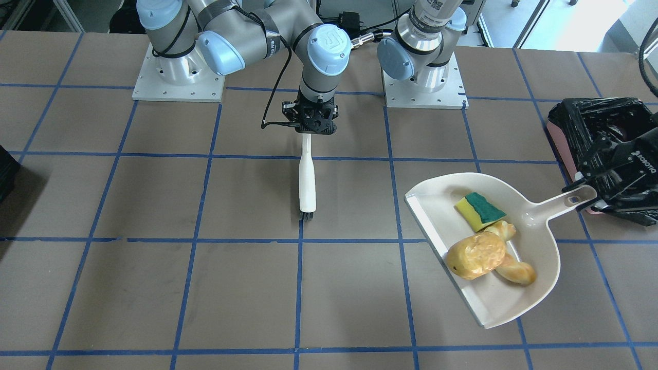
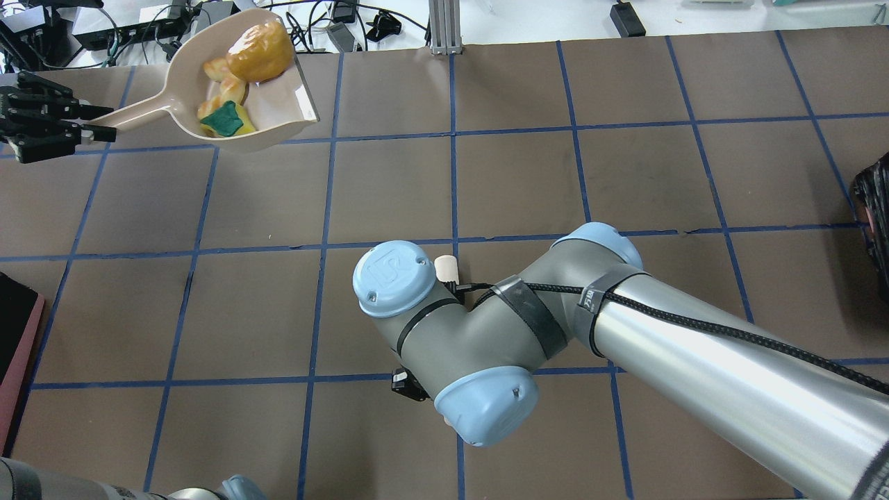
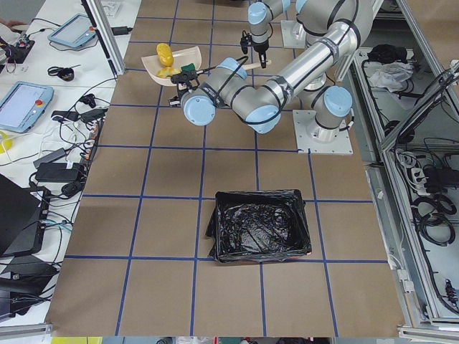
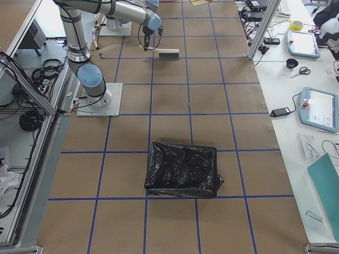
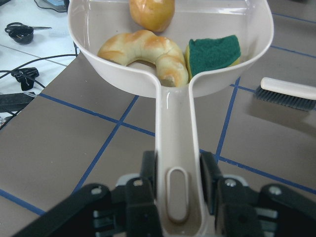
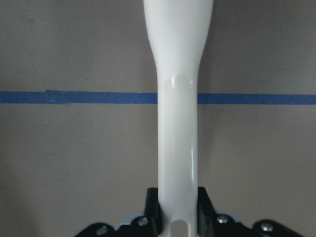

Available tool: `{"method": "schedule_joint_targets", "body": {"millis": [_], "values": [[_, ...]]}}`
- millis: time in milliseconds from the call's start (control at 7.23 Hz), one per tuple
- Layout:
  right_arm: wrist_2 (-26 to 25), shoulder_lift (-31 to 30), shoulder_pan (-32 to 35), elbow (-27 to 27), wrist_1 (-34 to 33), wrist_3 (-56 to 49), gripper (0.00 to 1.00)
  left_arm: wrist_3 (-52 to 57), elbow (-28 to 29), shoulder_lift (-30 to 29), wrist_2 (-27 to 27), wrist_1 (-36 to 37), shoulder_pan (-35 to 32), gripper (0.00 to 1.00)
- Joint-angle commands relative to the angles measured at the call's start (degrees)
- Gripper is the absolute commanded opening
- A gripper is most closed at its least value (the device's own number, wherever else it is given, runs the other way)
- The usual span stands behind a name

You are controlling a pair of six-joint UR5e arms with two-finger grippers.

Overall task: Sweep and dump trash in nearest bin
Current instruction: 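Carry the dustpan with the left gripper toward the trash bin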

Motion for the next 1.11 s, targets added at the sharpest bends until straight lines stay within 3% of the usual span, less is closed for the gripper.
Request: {"method": "schedule_joint_targets", "body": {"millis": [0,277,968], "values": [[0.0,0.0,0.0,0.0,0.0,-0.3,0.00,0.1,0.7,1.7,-0.1,-6.2,6.3,0.00],[-0.2,0.0,0.0,-0.1,-0.1,0.3,0.00,0.1,1.8,2.6,3.1,-9.5,12.0,0.00],[0.8,-0.3,-0.5,0.3,-0.6,1.6,0.00,7.8,6.1,2.7,17.5,-14.3,29.9,0.00]]}}
